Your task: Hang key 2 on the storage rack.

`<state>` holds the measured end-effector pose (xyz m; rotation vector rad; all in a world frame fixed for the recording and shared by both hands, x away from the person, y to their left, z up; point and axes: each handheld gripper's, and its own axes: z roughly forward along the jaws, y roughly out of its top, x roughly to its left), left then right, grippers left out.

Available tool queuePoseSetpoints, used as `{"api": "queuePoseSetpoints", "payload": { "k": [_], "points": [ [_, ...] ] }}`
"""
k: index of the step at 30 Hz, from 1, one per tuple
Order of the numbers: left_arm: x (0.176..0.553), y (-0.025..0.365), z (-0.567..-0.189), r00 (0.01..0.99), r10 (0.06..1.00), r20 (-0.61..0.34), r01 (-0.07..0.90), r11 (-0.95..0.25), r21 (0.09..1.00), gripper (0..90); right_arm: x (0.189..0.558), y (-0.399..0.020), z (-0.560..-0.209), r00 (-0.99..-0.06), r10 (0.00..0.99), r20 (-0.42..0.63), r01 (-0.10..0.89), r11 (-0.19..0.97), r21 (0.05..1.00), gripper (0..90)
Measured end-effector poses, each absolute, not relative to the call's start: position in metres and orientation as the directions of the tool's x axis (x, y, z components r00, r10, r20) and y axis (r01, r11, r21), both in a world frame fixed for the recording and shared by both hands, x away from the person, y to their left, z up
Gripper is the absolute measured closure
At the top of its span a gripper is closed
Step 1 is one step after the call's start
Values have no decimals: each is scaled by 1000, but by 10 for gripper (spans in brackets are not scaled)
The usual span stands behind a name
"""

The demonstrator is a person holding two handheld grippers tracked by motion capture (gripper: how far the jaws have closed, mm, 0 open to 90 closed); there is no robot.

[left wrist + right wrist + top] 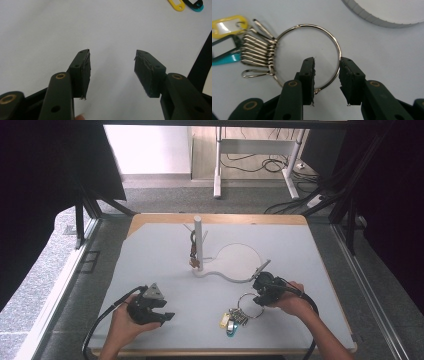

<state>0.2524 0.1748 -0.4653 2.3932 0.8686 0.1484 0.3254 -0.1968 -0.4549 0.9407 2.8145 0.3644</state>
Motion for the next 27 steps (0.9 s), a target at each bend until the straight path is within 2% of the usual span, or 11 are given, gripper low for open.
{"api": "queuePoseSetpoints", "payload": {
  "k": [16, 27],
  "points": [
    [252, 173, -471, 780, 620, -85, 559, -628, 541, 475, 343, -187, -469, -763, 642, -77, 625, 763, 165, 725],
    [251, 172, -472, 782, 619, -76, 552, -629, 547, 478, 348, -188, -474, -748, 658, -79, 647, 751, 132, 762]
  ]
}}
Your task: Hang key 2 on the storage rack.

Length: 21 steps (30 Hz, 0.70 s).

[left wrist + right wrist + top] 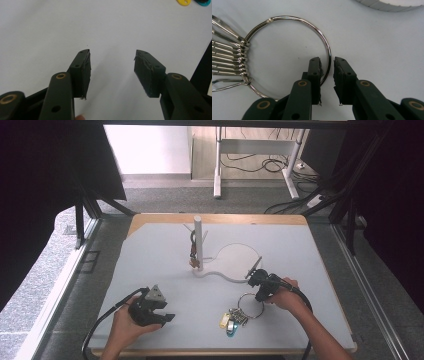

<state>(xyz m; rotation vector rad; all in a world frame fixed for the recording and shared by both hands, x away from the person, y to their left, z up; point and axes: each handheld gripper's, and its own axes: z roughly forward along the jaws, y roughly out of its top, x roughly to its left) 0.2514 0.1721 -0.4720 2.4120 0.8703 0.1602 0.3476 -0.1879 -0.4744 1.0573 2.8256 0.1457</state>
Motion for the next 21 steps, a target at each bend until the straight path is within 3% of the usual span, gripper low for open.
{"api": "queuePoseSetpoints", "payload": {
  "k": [5, 11, 21],
  "points": [
    [251, 171, -473, 785, 615, -75, 550, -636, 542, 478, 350, -188, -476, -744, 664, -72, 653, 746, 128, 778],
    [252, 169, -475, 786, 613, -76, 550, -637, 540, 478, 352, -188, -478, -729, 683, -44, 675, 729, 119, 859],
    [251, 169, -476, 788, 611, -75, 548, -641, 537, 478, 355, -198, -478, -707, 706, 25, 702, 699, 136, 867]
  ]
}}
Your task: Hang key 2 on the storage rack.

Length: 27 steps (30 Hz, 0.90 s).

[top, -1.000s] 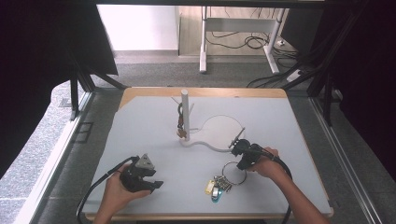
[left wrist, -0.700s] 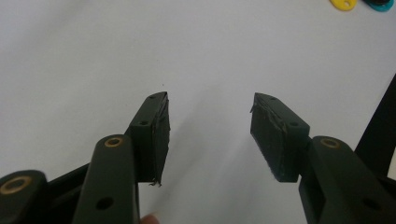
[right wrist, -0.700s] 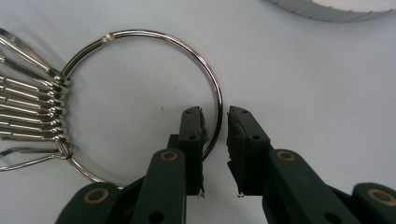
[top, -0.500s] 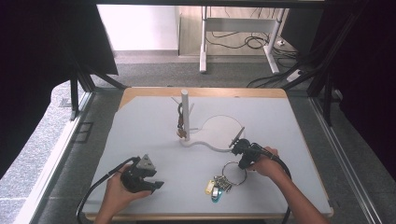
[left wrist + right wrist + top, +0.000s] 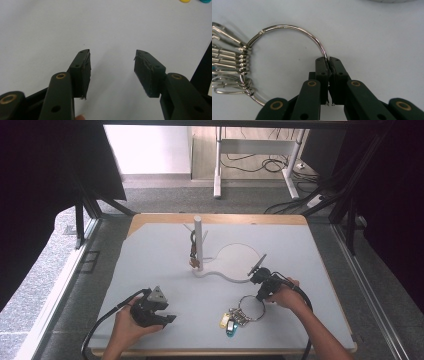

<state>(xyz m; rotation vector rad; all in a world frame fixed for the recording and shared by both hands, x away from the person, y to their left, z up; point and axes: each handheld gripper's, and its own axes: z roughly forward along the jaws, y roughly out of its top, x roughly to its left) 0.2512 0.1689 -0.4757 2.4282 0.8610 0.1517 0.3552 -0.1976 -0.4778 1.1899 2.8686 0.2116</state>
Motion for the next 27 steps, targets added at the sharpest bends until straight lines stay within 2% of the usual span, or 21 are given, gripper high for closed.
{"api": "queuePoseSetpoints", "payload": {
  "k": [2, 3, 8, 12, 16, 27],
  "points": [
    [251, 169, -476, 788, 612, -75, 549, -641, 536, 478, 354, -200, -476, -706, 707, 36, 705, 696, 139, 868],
    [251, 169, -477, 786, 613, -76, 551, -641, 534, 478, 353, -201, -474, -709, 704, 37, 701, 698, 145, 900],
    [251, 168, -477, 789, 610, -76, 549, -643, 534, 478, 344, -204, -459, -727, 685, 55, 682, 710, 175, 900],
    [251, 167, -478, 789, 609, -77, 551, -647, 528, 478, 344, -206, -457, -719, 693, 46, 689, 704, 172, 811],
    [251, 167, -478, 789, 610, -75, 550, -646, 529, 478, 347, -206, -472, -710, 703, 47, 702, 701, 124, 773],
    [250, 167, -478, 788, 611, -78, 552, -644, 530, 477, 346, -195, -478, -686, 727, -27, 723, 686, 82, 867]
  ]
}}
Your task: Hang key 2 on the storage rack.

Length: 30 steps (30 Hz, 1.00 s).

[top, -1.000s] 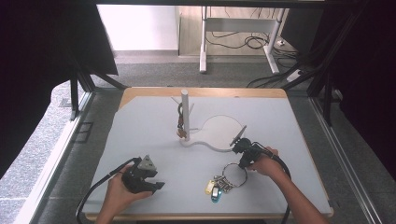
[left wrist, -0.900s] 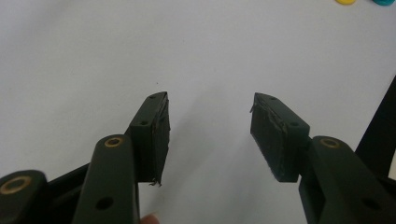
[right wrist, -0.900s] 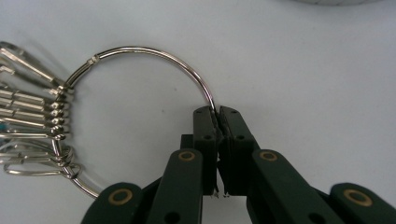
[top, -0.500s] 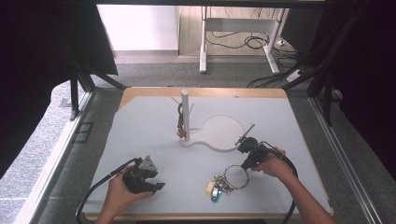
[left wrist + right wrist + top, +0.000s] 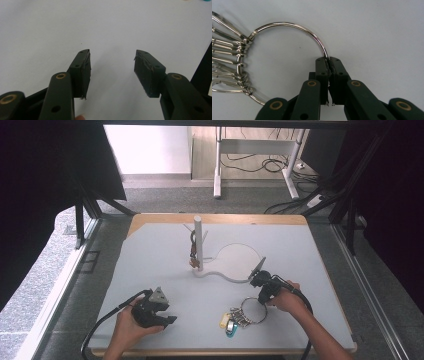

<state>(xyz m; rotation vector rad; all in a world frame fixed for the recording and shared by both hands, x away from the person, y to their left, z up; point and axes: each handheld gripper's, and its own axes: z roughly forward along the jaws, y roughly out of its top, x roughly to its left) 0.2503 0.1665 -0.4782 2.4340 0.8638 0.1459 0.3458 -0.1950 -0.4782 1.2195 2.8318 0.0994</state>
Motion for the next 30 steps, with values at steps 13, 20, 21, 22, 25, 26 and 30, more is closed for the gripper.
{"api": "queuePoseSetpoints", "payload": {
  "k": [13, 20, 21, 22, 25, 26, 30],
  "points": [
    [250, 167, -478, 788, 611, -79, 551, -642, 534, 478, 338, -209, -457, -674, 732, 98, 738, 659, 145, 871],
    [250, 167, -478, 791, 607, -76, 548, -649, 528, 478, 329, -211, -440, -683, 716, 146, 730, 660, 179, 869],
    [250, 167, -478, 791, 607, -77, 548, -648, 528, 478, 328, -211, -439, -686, 711, 154, 727, 662, 184, 868],
    [250, 167, -478, 790, 608, -77, 549, -647, 528, 478, 327, -210, -438, -685, 710, 161, 728, 660, 186, 868],
    [250, 167, -478, 791, 607, -76, 548, -648, 529, 478, 325, -209, -435, -690, 701, 180, 724, 662, 195, 867],
    [249, 167, -478, 790, 608, -77, 549, -647, 528, 478, 324, -208, -434, -688, 701, 189, 726, 660, 194, 867],
    [250, 168, -478, 790, 608, -78, 551, -649, 525, 478, 321, -206, -430, -694, 691, 205, 720, 664, 199, 867]
  ]
}}
